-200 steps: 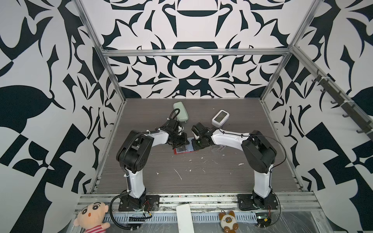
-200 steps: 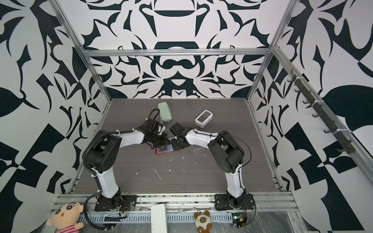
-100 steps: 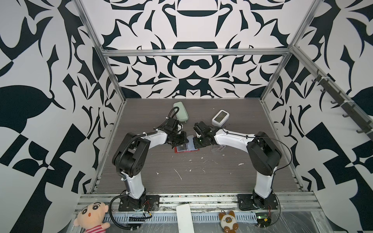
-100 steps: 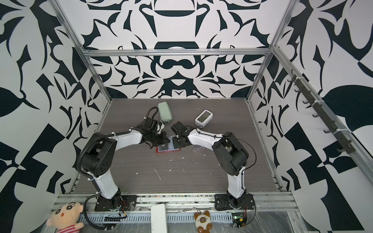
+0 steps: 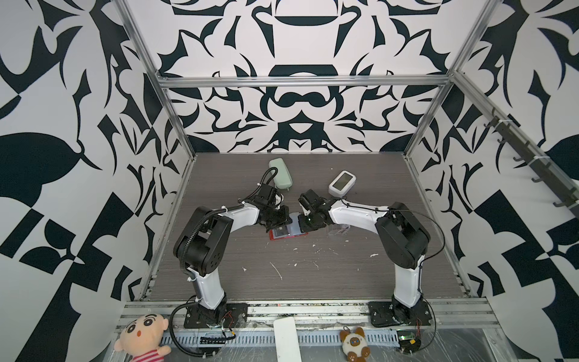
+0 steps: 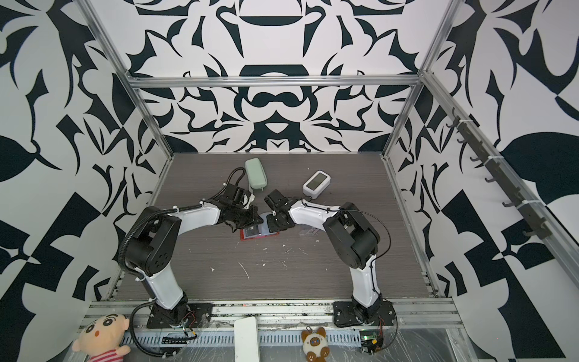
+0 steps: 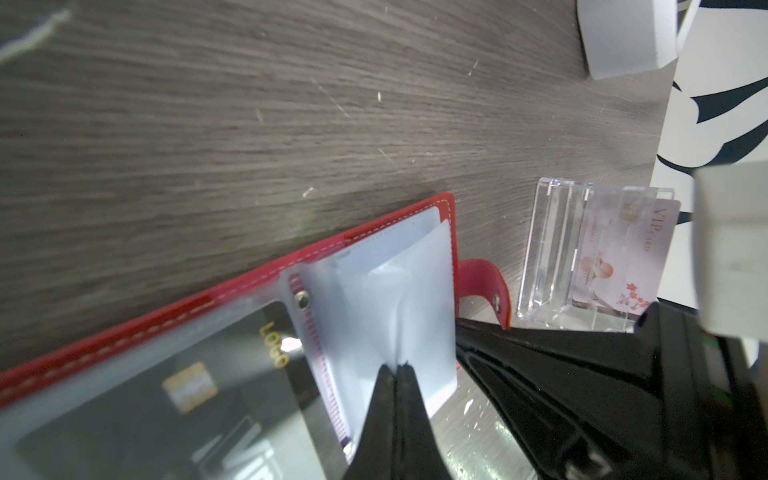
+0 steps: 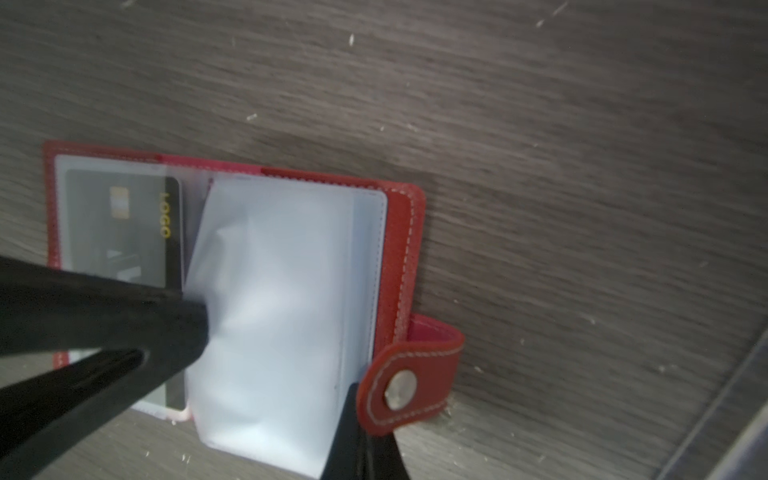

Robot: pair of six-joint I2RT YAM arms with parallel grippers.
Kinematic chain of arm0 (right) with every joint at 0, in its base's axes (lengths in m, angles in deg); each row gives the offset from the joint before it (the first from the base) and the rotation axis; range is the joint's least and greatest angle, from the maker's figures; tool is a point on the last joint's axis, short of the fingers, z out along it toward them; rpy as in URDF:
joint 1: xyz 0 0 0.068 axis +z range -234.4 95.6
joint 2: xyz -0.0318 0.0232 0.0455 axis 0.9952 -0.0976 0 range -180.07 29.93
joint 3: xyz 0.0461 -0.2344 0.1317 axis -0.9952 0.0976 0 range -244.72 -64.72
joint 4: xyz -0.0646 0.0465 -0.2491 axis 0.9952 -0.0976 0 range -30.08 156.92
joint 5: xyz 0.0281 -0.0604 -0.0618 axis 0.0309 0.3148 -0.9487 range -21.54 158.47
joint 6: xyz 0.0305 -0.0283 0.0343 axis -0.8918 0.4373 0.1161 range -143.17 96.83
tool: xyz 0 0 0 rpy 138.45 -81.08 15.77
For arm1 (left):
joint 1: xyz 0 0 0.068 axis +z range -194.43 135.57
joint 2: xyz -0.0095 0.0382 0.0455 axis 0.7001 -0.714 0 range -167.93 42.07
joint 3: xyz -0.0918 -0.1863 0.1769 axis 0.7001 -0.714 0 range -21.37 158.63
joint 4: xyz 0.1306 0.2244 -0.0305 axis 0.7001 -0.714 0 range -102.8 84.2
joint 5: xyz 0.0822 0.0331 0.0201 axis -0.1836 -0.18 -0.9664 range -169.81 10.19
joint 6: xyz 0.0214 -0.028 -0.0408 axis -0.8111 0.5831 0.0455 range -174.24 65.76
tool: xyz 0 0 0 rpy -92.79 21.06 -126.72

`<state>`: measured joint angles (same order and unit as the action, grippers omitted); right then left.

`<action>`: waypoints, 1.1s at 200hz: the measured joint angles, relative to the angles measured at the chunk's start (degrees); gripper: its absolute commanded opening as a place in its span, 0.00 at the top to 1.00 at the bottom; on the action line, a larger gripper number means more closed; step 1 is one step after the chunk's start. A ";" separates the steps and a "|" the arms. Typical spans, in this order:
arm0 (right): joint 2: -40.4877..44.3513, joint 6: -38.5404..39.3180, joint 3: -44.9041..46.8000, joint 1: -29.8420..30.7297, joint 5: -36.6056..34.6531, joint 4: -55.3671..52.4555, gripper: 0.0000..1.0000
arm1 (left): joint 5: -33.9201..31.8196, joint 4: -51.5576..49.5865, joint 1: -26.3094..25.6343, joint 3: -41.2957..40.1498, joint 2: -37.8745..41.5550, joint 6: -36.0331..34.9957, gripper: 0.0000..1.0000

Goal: Insert credit cards into a card holder
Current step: Flip over the card slot on the card holder.

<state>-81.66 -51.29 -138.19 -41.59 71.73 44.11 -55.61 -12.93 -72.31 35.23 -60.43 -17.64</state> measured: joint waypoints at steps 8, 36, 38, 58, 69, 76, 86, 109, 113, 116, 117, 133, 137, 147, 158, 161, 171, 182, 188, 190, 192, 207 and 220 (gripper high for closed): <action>0.00 0.00 -0.07 0.00 0.24 0.00 1.00 | 0.00 0.00 0.00 0.00 0.11 0.00 1.00; 0.00 0.00 -0.20 0.00 1.03 0.24 0.98 | -0.04 0.00 0.00 -0.02 0.13 0.00 1.00; 0.00 0.00 -0.20 0.00 1.09 0.33 0.97 | -0.04 0.00 0.00 -0.02 0.13 -0.02 1.00; 0.00 -0.02 -0.20 0.00 2.14 0.98 0.94 | -0.15 0.02 0.00 -0.02 0.13 -0.02 1.00; 0.00 -0.11 -0.20 0.00 2.91 1.62 0.92 | -0.28 0.04 0.00 -0.09 0.17 0.00 1.00; 0.00 -0.20 -0.20 0.00 3.45 2.10 0.91 | -0.46 0.13 0.00 -0.33 0.33 0.00 0.97; 0.00 -0.24 -0.17 0.00 4.28 2.84 0.89 | -0.79 0.13 0.00 -0.92 0.83 -0.02 0.84; 0.00 -0.63 -0.17 0.00 6.47 4.96 0.83 | -1.97 0.28 0.00 -2.67 3.19 -0.55 0.63; 0.00 -0.63 -0.15 0.00 6.84 5.25 0.82 | -2.25 0.28 0.00 -2.91 3.63 -0.07 0.62; 0.00 -0.72 -0.15 0.00 7.13 5.53 0.81 | -2.49 0.22 0.00 -3.04 4.02 -0.48 0.62; 0.00 -0.81 -0.13 0.00 7.30 5.66 0.81 | -2.54 0.24 0.00 -3.08 4.11 -0.52 0.62; 0.00 -0.85 -0.02 0.00 8.98 7.10 0.76 | -4.20 0.39 0.00 -3.98 6.34 -0.37 0.60; 0.00 -1.03 0.00 0.00 9.46 7.39 0.75 | -4.68 0.37 0.00 -4.20 6.93 -0.39 0.60; -0.04 -0.98 0.00 0.00 10.47 8.11 0.73 | -6.19 0.37 0.00 -4.87 8.57 -0.42 0.60; -0.28 -1.16 0.00 0.00 11.58 8.87 0.71 | -7.96 0.37 0.00 -5.64 10.36 -0.44 0.59; -0.35 -1.07 0.00 0.00 11.80 9.03 0.70 | -8.46 0.31 -0.02 -5.84 10.80 -0.44 0.60; -0.90 -1.16 0.00 0.00 12.87 9.64 0.69 | -10.23 0.28 -0.02 -6.67 12.52 -0.44 0.59; -1.70 -1.09 -0.02 0.02 13.94 10.05 0.68 | -11.80 0.26 -0.02 -7.54 14.10 -0.44 0.59; -2.14 -1.07 -0.02 0.02 14.49 10.27 0.67 | -12.63 0.26 -0.02 -8.02 14.86 -0.42 0.60; -2.32 -1.11 -0.02 0.02 14.69 10.32 0.67 | -12.96 0.28 -0.02 -8.17 15.17 -0.42 0.60; -2.43 -1.09 -0.04 0.02 14.82 10.34 0.67 | -13.16 0.26 0.00 -8.28 15.32 -0.42 0.60; -3.17 -1.09 -0.17 0.02 16.04 10.78 0.66 | -14.67 0.04 -0.02 -8.76 16.37 -0.46 0.63; -3.26 -1.07 -0.48 0.02 16.68 10.93 0.66 | -15.50 0.07 0.00 -8.85 16.46 -0.48 0.65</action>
<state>-84.92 -52.36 -138.67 -41.57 88.41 55.04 -71.10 -12.87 -72.31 26.38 -43.97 -18.13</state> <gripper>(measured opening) 0.337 0.364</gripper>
